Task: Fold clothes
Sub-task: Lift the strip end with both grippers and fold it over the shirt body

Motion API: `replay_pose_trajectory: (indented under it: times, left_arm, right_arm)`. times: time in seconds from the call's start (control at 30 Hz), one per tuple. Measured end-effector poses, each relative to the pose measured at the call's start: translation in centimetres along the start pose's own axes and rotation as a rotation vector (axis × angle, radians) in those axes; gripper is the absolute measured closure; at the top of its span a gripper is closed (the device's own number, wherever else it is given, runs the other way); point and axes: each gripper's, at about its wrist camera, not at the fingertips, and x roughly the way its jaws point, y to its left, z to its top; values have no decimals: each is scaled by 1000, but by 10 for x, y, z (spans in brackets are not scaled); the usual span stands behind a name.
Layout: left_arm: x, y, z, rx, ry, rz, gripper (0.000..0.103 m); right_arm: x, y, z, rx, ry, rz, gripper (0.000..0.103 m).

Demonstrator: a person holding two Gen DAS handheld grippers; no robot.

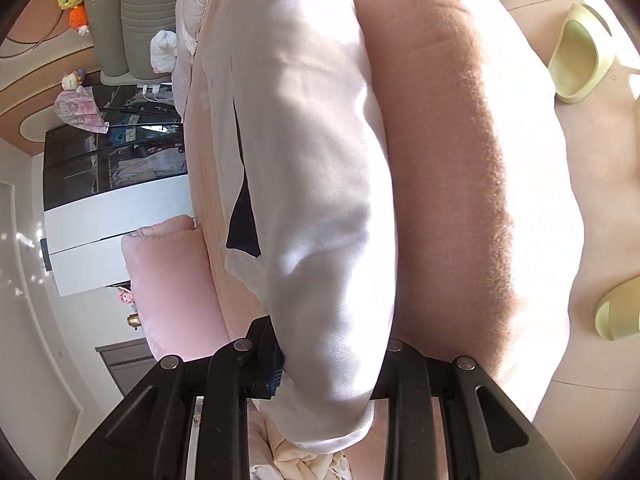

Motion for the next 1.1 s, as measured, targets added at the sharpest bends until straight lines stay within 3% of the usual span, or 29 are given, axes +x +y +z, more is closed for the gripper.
replay_pose_trajectory:
  times: [0.3,0.87,0.97,1.1]
  left_arm:
    - [-29,-11,1,-50,15,-126,79]
    - [-45,17,4,-148,42,-412,76]
    - [-39,30,2,-189,43,-499,76]
    - [-22,56,-7,-322,49,-676,76]
  right_arm:
    - [-15,10,-9,4,-7,38,84]
    - [-35,-14,-20,162,-13,326,83]
    - [-32,-24,-22,188,-23,399,81]
    - [-17,-50,-27,290,-16,555,81]
